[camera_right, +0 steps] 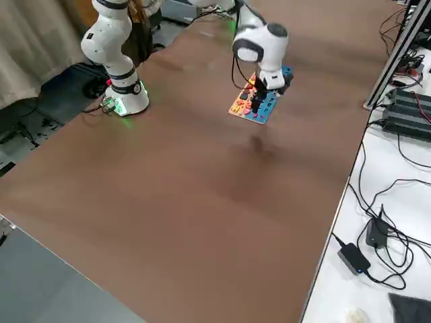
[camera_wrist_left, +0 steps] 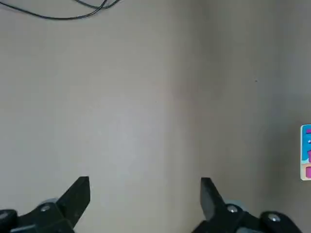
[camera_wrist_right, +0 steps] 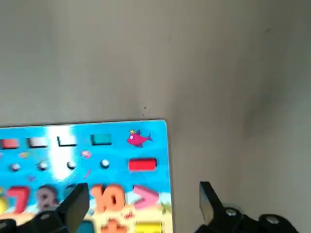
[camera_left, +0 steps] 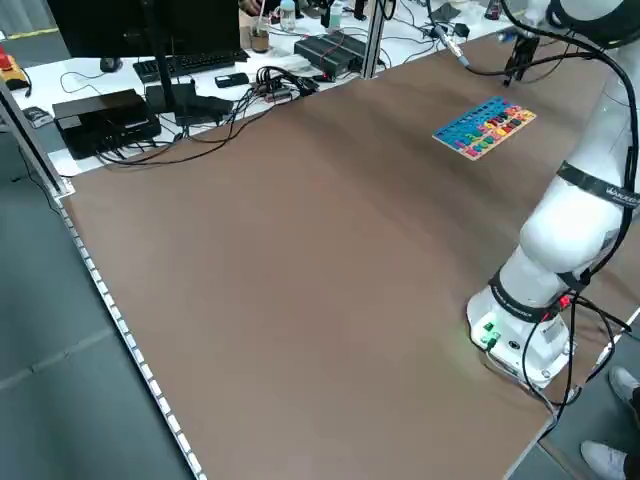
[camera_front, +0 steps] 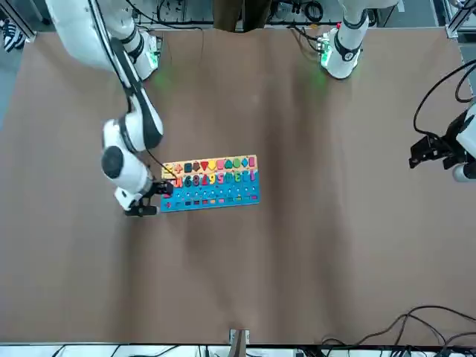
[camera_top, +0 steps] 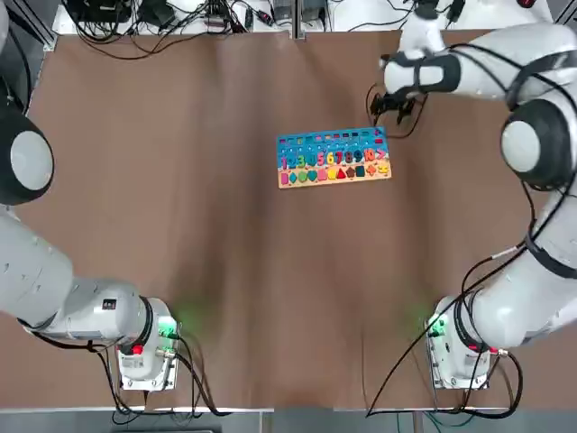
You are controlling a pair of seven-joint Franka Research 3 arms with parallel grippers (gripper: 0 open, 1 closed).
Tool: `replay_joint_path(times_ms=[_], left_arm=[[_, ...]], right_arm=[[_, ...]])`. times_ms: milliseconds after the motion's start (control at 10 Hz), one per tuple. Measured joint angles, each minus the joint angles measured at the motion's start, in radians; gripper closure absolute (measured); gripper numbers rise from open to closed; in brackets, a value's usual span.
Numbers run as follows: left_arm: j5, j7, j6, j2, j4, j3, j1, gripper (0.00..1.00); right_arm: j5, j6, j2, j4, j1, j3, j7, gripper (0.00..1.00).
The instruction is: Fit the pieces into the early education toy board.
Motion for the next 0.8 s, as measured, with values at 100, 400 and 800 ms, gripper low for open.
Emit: replay_joint_path(times_ms=[100,400,800], left_arm=[[0.000,0.000,0.000,0.000,0.001,0.000,0.002,0.00],[0.000,-0.003,0.001,-0.004,0.027,-0.003,-0.003,0.00],[0.000,-0.002,0.001,-0.007,0.054,0.000,0.005,0.00]], right_arm=[[0.000,-0.063,-0.073,0.001,-0.024,0.000,0.000,0.00],[0.000,-0.168,-0.308,-0.001,-0.140,-0.004,-0.008,0.00],[-0.010,-0.599,-0.422,0.240,-0.256,-0.014,-0.030,0.00]])
